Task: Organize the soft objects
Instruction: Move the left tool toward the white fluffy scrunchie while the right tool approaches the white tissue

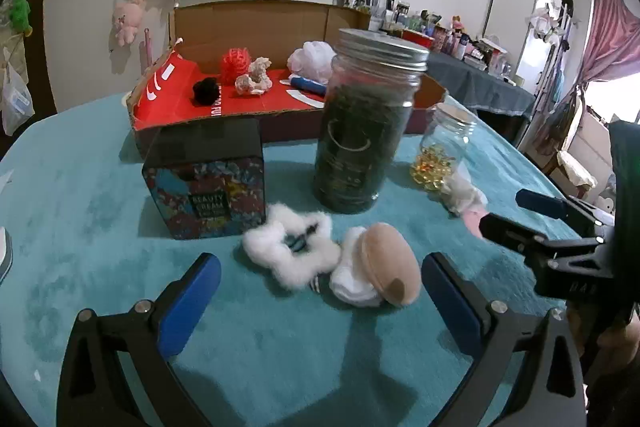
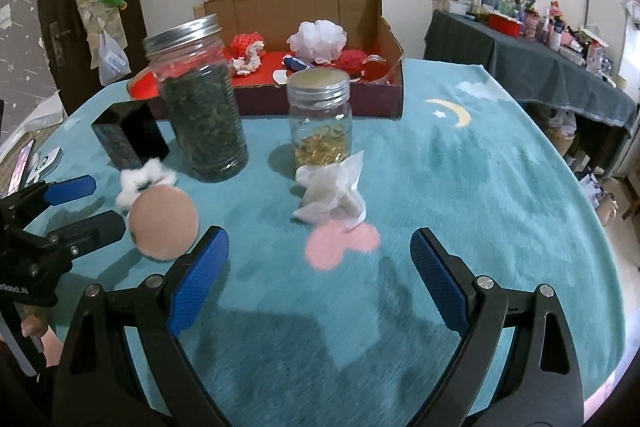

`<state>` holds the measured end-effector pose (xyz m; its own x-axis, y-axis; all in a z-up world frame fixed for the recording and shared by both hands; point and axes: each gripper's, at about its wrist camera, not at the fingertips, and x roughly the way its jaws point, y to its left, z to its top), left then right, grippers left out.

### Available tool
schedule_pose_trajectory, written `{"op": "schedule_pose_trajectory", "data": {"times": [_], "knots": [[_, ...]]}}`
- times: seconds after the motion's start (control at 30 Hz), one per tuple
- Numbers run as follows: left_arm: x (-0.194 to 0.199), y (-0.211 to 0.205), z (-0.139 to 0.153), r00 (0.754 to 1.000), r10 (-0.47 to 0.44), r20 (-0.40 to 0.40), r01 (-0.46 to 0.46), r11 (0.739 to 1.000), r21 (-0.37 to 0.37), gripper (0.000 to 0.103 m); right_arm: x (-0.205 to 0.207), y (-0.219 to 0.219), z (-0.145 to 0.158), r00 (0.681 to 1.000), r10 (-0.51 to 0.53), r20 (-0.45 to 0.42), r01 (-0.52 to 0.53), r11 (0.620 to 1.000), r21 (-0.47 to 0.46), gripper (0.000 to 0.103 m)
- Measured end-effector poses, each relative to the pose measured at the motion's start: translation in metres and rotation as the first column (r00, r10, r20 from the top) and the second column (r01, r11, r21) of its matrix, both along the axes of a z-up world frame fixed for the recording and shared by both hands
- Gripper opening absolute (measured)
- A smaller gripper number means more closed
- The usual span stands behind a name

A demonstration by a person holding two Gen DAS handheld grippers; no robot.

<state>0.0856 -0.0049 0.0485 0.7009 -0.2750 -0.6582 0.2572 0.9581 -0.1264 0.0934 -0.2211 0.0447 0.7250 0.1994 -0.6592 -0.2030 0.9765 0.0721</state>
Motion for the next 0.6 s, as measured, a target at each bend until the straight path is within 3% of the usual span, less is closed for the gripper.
{"op": "schedule_pose_trajectory", "data": {"times": [0.3, 0.6], "knots": [[0.025, 0.017, -0.008, 0.995, 0.049, -0.089, -0.051, 0.999, -0.017, 0.096, 0.035, -0.002, -0.003, 0.996, 0.029, -0.081, -0.029, 1.000, 0.005, 0.093], [0.040, 0.024, -0.014, 0.986, 0.105, -0.126, -0.103, 0.994, 0.024, 0.092, 0.055, -0.001, -0.005, 0.994, 0.029, -0.110, -0.030, 0.999, -0.010, 0.093]]}}
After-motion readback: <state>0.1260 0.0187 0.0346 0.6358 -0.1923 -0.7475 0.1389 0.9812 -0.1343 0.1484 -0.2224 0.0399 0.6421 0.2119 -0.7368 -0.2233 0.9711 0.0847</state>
